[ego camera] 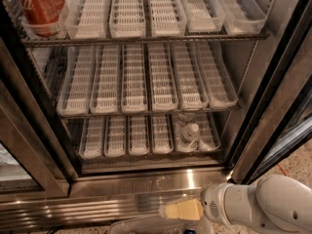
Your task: Pick water bottle from bottom shelf of fridge
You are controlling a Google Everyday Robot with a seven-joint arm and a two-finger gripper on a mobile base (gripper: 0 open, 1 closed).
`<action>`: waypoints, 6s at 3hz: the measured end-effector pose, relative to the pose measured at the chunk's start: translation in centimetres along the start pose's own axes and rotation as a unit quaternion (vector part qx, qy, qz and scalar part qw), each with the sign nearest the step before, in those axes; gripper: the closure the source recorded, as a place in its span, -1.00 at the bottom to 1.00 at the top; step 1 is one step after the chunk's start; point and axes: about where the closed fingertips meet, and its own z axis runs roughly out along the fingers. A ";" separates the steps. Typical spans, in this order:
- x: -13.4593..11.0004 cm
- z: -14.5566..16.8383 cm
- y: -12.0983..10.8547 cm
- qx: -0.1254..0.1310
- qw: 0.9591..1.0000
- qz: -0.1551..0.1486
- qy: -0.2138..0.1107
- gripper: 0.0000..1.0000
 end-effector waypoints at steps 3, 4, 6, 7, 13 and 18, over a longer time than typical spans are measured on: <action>-2.0 2.8 -1.2 -0.028 0.997 0.026 -0.064 -1.00; -3.7 4.2 -2.6 -0.018 0.996 0.024 -0.087 -1.00; -6.0 7.3 -4.4 0.028 0.993 0.006 -0.114 -1.00; -6.6 9.4 -4.8 0.054 0.990 0.001 -0.131 -1.00; -10.3 6.3 -5.9 0.198 0.949 -0.027 -0.244 -1.00; -10.1 8.5 -12.4 0.286 0.899 0.048 -0.327 -1.00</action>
Offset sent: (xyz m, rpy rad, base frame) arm 0.0285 0.0062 -0.0302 0.2328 0.0069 -0.0847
